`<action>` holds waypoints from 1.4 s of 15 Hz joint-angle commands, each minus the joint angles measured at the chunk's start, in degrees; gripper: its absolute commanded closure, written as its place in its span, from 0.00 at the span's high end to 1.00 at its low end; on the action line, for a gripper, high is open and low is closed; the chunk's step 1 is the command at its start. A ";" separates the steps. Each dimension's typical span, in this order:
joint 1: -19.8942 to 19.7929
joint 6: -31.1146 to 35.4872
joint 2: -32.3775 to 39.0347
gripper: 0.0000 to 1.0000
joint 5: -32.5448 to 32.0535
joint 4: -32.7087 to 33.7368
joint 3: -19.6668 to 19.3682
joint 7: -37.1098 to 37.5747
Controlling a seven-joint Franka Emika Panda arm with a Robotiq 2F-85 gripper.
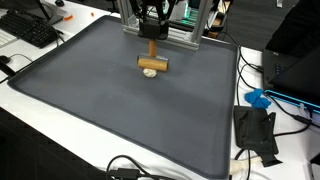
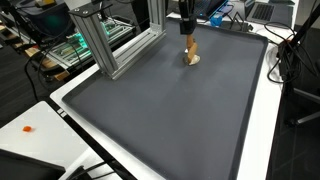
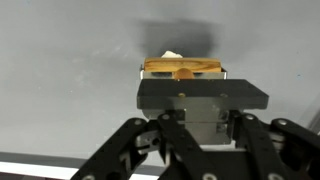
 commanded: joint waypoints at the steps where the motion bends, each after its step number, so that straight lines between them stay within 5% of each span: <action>1: -0.35 1.39 0.76 0.22 -0.36 -0.14 -0.25 -0.91; 9: -0.15 12.33 4.39 0.22 -2.11 -0.74 -0.30 3.06; 21: -0.32 -1.92 2.22 0.22 -0.82 1.12 -0.30 0.65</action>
